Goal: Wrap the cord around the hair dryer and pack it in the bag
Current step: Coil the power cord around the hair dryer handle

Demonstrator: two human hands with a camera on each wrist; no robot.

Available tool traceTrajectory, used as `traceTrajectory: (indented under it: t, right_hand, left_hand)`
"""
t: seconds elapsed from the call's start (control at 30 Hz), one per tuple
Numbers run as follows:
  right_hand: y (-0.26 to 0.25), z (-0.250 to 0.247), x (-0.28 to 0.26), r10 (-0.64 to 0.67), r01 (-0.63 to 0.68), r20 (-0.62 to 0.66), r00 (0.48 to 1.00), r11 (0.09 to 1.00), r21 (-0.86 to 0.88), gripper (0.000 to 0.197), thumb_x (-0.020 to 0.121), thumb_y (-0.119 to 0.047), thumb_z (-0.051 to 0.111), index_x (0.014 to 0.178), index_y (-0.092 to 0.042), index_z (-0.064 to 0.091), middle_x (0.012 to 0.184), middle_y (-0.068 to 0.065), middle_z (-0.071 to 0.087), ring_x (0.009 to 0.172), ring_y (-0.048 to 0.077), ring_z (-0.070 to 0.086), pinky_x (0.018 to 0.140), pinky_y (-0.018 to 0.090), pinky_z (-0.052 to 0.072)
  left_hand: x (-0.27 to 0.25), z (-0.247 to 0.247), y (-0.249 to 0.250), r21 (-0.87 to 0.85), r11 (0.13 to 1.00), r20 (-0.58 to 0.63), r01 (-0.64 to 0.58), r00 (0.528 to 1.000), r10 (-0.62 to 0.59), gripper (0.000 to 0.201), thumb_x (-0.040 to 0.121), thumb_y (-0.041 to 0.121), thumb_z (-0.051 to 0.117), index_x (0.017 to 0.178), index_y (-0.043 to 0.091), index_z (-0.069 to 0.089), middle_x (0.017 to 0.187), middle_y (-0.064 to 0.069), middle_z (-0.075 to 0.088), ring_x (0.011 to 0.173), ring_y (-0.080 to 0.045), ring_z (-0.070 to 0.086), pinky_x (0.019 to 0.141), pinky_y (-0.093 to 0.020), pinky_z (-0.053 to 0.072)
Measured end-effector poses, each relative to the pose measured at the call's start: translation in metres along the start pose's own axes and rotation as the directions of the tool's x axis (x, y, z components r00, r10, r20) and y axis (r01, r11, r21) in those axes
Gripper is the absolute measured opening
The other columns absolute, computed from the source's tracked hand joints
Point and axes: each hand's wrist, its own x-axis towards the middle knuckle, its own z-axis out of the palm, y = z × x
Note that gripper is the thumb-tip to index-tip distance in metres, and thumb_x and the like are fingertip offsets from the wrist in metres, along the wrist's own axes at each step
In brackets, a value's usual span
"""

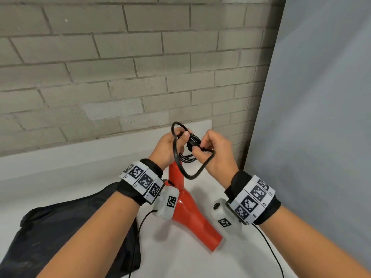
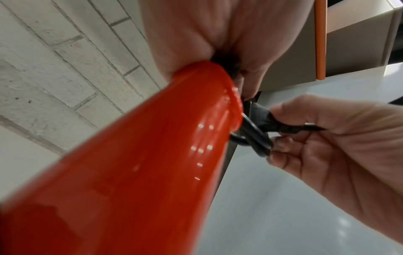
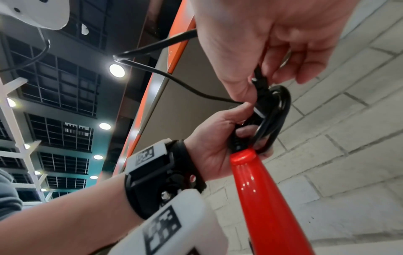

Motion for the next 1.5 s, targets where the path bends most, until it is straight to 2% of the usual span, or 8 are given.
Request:
traceTrajectory:
  t: [0.17, 0.33, 0.57, 0.77, 1.0, 1.17, 1.33, 1.5]
  right_hand:
    - [-0.003, 0.011, -0.001, 0.048, -0.049, -0.021, 0.999, 0.996, -0.075, 0.035, 0.069, 0.001, 0.064, 0.056, -0.021, 0.04, 0.058, 0.0, 0.046, 0.05, 0.012, 0.041, 0.049, 0.013, 0.036]
    - [0.004, 0.021, 0.002, 0.093, -0.097, -0.08, 0.992, 0.994, -0.051, 0.026, 0.072, 0.001, 0.054, 0.084, -0.017, 0.04, 0.084, 0.003, 0.044, 0.073, 0.017, 0.043, 0.062, 0.017, 0.037]
    - [0.014, 0.011, 0.018, 0.089, -0.1, 0.321, 0.943, 0.995, 0.017, 0.038, 0.085, -0.006, 0.053, 0.122, -0.011, 0.042, 0.083, -0.001, 0.059, 0.069, 0.01, 0.056, 0.065, 0.02, 0.046]
    - [0.079, -0.02, -0.008, 0.26, -0.094, 0.376, 0.889, 0.91, -0.405, 0.028, 0.096, -0.028, 0.039, 0.094, -0.007, 0.057, 0.071, 0.009, 0.056, 0.068, 0.023, 0.051, 0.065, 0.03, 0.038]
    - [0.122, -0.027, -0.027, 0.786, -0.169, 0.382, 0.487, 0.513, -0.841, 0.035, 0.095, -0.019, 0.039, 0.121, -0.003, 0.055, 0.11, 0.015, 0.062, 0.109, 0.029, 0.058, 0.087, 0.031, 0.045]
    - [0.082, -0.018, -0.014, 0.51, -0.229, 0.515, 0.689, 0.827, -0.513, 0.045, 0.089, -0.024, 0.054, 0.133, -0.025, 0.042, 0.127, 0.006, 0.055, 0.112, 0.022, 0.053, 0.091, 0.025, 0.039]
    - [0.038, 0.004, -0.003, 0.178, -0.214, 0.514, 0.839, 0.977, 0.011, 0.027, 0.089, -0.005, 0.052, 0.114, -0.011, 0.061, 0.104, 0.002, 0.067, 0.094, 0.016, 0.061, 0.08, 0.024, 0.05]
    - [0.052, 0.007, -0.008, 0.309, -0.262, 0.48, 0.821, 0.951, -0.163, 0.024, 0.094, -0.009, 0.041, 0.089, -0.006, 0.064, 0.078, 0.003, 0.063, 0.082, 0.024, 0.06, 0.08, 0.026, 0.05]
  left_hand:
    - [-0.001, -0.001, 0.001, 0.079, 0.997, -0.018, -0.027, 0.999, 0.029, 0.016, 0.091, 0.025, 0.049, 0.096, 0.015, 0.06, 0.07, 0.003, 0.05, 0.042, 0.0, 0.043, 0.052, -0.019, 0.035]
    - [-0.005, 0.003, 0.0, 0.034, 0.998, 0.047, -0.053, 0.998, 0.051, 0.017, 0.074, 0.05, 0.054, 0.082, 0.038, 0.064, 0.078, -0.004, 0.056, 0.06, -0.017, 0.048, 0.055, -0.025, 0.038]
    - [-0.005, -0.002, 0.0, 0.052, 0.992, 0.008, -0.116, 0.993, 0.115, 0.021, 0.076, 0.038, 0.056, 0.094, 0.028, 0.06, 0.075, 0.01, 0.059, 0.054, 0.003, 0.051, 0.056, -0.016, 0.037]
    - [-0.009, -0.01, 0.001, -0.099, 0.995, -0.033, -0.023, 0.999, 0.02, 0.02, 0.094, 0.016, 0.045, 0.1, 0.028, 0.059, 0.061, 0.014, 0.059, 0.04, 0.0, 0.031, 0.044, -0.011, 0.028]
    - [-0.01, 0.001, 0.01, -0.069, 0.998, 0.001, 0.016, 1.0, -0.016, 0.026, 0.094, 0.01, 0.042, 0.089, 0.029, 0.059, 0.068, 0.01, 0.056, 0.043, -0.002, 0.032, 0.047, -0.014, 0.031]
    - [-0.01, 0.007, 0.012, -0.039, 0.999, 0.005, 0.016, 1.0, -0.016, 0.018, 0.093, 0.009, 0.044, 0.102, 0.015, 0.059, 0.054, 0.021, 0.059, 0.041, 0.0, 0.036, 0.046, -0.01, 0.033]
    - [-0.011, 0.011, 0.017, -0.067, 0.998, 0.004, 0.014, 1.0, -0.014, 0.02, 0.093, 0.01, 0.044, 0.108, 0.013, 0.057, 0.077, 0.002, 0.056, 0.042, 0.004, 0.048, 0.057, -0.012, 0.042]
    - [-0.014, 0.003, 0.016, -0.085, 0.996, 0.037, 0.015, 0.999, -0.012, 0.02, 0.095, 0.014, 0.04, 0.093, 0.022, 0.058, 0.057, 0.017, 0.057, 0.04, -0.001, 0.032, 0.046, -0.013, 0.03]
